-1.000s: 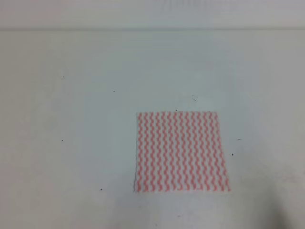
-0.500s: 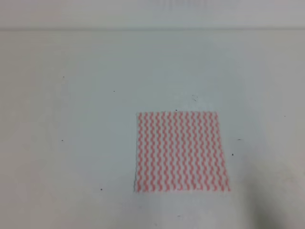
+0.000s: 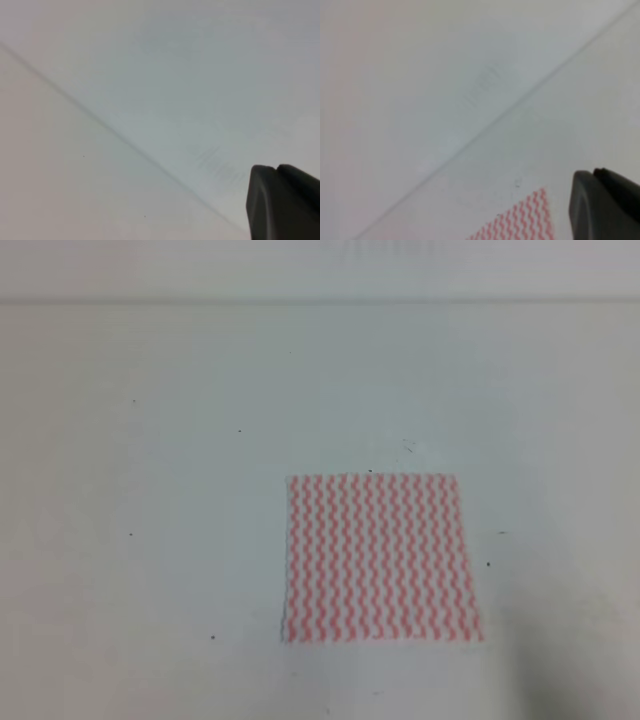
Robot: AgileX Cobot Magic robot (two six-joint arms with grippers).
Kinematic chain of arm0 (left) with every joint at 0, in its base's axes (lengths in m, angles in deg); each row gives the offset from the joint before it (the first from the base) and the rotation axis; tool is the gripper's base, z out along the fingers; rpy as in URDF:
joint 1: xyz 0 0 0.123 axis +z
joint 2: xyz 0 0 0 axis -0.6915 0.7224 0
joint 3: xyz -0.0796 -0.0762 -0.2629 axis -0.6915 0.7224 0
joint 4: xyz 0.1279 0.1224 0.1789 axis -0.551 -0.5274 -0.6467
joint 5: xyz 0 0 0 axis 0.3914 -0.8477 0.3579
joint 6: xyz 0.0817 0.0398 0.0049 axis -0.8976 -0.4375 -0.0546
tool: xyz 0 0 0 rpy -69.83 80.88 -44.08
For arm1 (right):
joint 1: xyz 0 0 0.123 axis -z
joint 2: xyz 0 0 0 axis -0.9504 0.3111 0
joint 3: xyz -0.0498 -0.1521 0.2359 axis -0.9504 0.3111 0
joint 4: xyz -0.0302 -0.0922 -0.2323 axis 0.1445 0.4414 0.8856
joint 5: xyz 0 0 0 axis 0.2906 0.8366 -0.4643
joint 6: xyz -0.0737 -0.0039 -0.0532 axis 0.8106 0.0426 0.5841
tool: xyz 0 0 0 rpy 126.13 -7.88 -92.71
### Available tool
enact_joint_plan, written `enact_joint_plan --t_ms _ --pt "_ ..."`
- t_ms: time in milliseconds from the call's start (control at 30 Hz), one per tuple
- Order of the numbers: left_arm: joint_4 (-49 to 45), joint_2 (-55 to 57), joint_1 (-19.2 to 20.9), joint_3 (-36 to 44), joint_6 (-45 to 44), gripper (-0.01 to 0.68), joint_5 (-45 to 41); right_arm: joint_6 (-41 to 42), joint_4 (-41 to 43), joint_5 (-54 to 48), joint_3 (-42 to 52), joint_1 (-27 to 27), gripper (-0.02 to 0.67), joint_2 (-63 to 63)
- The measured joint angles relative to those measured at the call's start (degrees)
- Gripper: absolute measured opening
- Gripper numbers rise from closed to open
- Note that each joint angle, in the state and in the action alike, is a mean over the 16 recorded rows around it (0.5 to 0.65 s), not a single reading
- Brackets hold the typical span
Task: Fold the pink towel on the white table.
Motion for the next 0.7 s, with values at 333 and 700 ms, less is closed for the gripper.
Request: enact_joint_plan --t_ms 333,700 --pt "1.3 15.4 -0.8 -10.4 -5.4 -0.005 -6.2 0.0 6.0 -10.6 -10.2 0.0 -0.018 10.8" --pt "12.3 35.4 -11.8 -18.3 -20.2 -0.005 -8.1 1.4 13.9 -21.4 -20.7 -0.1 -0.018 28.3"
